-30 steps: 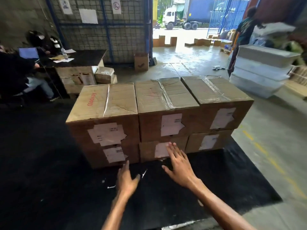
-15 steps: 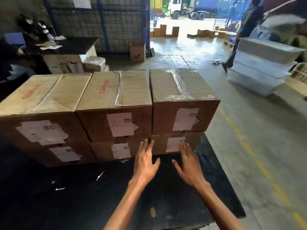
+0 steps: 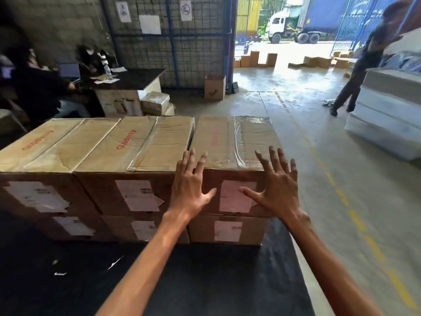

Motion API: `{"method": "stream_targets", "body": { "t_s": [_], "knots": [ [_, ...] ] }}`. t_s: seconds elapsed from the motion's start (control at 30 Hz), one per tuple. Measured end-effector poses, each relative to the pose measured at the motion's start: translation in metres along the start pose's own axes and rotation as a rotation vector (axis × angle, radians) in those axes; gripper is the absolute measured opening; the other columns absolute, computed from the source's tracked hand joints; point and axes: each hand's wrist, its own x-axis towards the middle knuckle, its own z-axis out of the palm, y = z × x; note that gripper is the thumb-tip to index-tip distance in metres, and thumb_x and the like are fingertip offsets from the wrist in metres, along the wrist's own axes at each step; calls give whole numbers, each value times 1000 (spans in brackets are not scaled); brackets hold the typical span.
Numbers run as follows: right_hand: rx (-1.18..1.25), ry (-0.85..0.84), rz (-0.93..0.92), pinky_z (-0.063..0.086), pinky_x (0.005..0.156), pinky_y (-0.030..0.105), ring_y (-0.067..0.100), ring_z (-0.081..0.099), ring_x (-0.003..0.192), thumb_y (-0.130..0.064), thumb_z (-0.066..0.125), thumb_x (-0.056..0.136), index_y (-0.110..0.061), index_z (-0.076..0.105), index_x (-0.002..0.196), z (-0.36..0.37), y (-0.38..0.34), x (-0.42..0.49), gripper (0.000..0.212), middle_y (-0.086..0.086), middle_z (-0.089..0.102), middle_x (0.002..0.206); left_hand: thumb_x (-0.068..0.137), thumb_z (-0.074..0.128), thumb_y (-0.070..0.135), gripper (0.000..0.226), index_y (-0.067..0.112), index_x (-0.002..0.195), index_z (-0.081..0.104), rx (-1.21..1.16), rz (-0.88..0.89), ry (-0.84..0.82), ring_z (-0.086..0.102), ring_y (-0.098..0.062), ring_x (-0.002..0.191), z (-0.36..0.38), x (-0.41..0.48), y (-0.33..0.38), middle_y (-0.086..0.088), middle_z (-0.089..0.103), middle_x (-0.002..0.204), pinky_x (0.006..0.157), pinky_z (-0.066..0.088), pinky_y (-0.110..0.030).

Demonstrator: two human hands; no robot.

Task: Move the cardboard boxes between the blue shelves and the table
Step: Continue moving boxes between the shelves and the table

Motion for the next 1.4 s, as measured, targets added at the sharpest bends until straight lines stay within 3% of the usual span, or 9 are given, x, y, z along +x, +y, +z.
{"method": "stream_targets", "body": {
  "t_s": [0.13, 0.23, 0.43, 0.6, 0.8, 0.9, 0.97, 1.2, 1.4],
  "knots": [
    [-111, -291, -18, 2, 124, 61, 33, 6, 158, -105, 28, 43, -42, 20, 159, -7, 19, 36, 132, 10, 13, 170, 81, 69, 66, 114, 23, 162, 3, 188, -8, -213, -10, -29, 156, -1, 40, -5, -16, -4, 169, 122, -12, -36],
    [-137, -389, -61, 13, 123, 58, 34, 8, 157, -102, 49, 48, -48, 7, 159, -6, 30, 52, 129, 7, 7, 171, 78, 69, 69, 119, 25, 162, -2, 197, -38, -301, -9, -29, 156, 1, 58, -7, -16, -7, 169, 123, -11, -36],
    [-8, -244, -96, 46, 109, 54, 23, 14, 157, -86, 69, 62, -51, 20, 157, 2, 64, 50, 112, -5, 17, 170, 70, 81, 59, 123, 25, 163, 6, 70, -46, -230, 5, -29, 157, 9, 61, 5, -13, 3, 169, 122, 5, -33],
    [407, 12, -109, 45, 110, 52, 30, 36, 149, -76, 80, 56, -26, 56, 144, 22, 104, 35, 104, 4, 24, 168, 52, 98, 38, 124, 25, 158, 33, -322, -113, 102, 23, -23, 153, 29, 37, 15, -9, 23, 166, 120, 17, -29],
    [859, 126, 199, 41, 109, 18, -3, 42, 142, -33, 103, 49, -30, 14, 162, 38, 95, 11, 144, -14, 36, 161, 45, 94, 61, 124, 26, 151, 40, -836, -562, 229, 55, -15, 133, 66, -3, 18, -1, 59, 141, 111, 45, -35],
    [1077, 14, 438, 52, 91, 15, -5, 62, 117, -43, 104, 41, -35, 36, 153, 60, 92, -1, 131, -13, 62, 136, 36, 92, 64, 125, 29, 147, 46, -981, -675, 107, 61, -13, 122, 76, -4, 9, 3, 64, 132, 107, 49, -39],
    [1122, -56, 547, 56, 76, 16, 8, 72, 103, -55, 99, 34, -22, 59, 133, 72, 97, -5, 112, -2, 75, 115, 39, 96, 56, 120, 29, 145, 46, -1027, -693, 58, 62, -8, 114, 78, -2, 6, 7, 66, 125, 105, 50, -40],
    [1037, -109, 500, 61, 81, 25, 8, 71, 103, -29, 102, 46, -34, 59, 122, 66, 106, -6, 88, -11, 74, 109, 51, 98, 24, 99, 25, 138, 51, -1036, -633, 79, 59, 11, 100, 74, 0, 12, 17, 66, 110, 98, 52, -32],
    [1051, 34, 443, 58, 97, 48, 14, 69, 114, -40, 104, 43, -30, 53, 134, 24, 100, 8, 105, -5, 70, 125, 49, 99, 31, 100, 25, 137, 52, -989, -436, 181, 64, -2, 112, 34, 21, 22, 13, 66, 119, 103, 53, -38]
  ]
}}
